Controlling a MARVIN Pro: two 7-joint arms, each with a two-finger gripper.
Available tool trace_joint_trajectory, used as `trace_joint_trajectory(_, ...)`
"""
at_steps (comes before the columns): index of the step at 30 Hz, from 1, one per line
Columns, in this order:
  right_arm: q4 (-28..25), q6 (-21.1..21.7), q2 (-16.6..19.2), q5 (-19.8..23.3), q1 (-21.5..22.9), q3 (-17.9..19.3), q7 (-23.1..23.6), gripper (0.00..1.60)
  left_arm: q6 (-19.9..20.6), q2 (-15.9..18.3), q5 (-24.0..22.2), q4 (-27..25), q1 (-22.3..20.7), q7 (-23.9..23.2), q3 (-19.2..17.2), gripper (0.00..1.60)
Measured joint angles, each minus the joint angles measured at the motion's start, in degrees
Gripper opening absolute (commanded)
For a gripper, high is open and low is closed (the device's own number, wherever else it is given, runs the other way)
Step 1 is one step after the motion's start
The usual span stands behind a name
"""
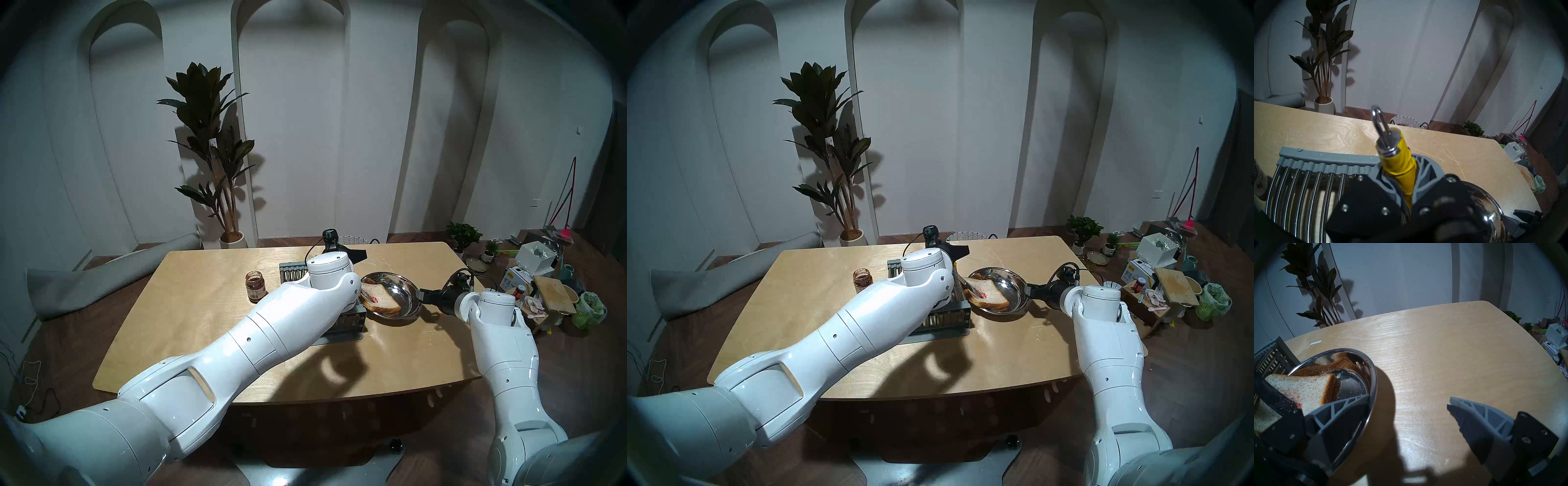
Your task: Spread jam over the slice of bread with the knife
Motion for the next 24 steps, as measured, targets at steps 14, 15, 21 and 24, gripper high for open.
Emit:
trace_joint_trajectory(14, 0.18, -0.17, -0.62, 0.51, 0.08, -0.18, 0.36, 1.60, 1.63, 2.09, 0.67, -2.94, 0.26, 1.96, 0.11, 0.00)
trace_joint_trajectory(15, 0.20, -0.19, -0.70, 0.62, 0.08, -0.15, 0.38, 1.60, 1.90, 2.30, 0.78, -3.25, 0.25, 2.13, 0.18, 0.00)
trace_joint_trajectory(21, 0.30, -0.26, -0.95, 1.00, 0.08, 0.07, 0.44, 1.60, 3.34, 3.05, 1.46, -4.07, -0.02, 2.79, 1.10, 0.00)
trace_joint_trajectory(24, 0.36, -0.29, -1.03, 1.18, 0.09, 0.21, 0.50, 1.60, 3.95, 3.42, 1.98, -4.49, -0.24, 3.09, 1.92, 0.00)
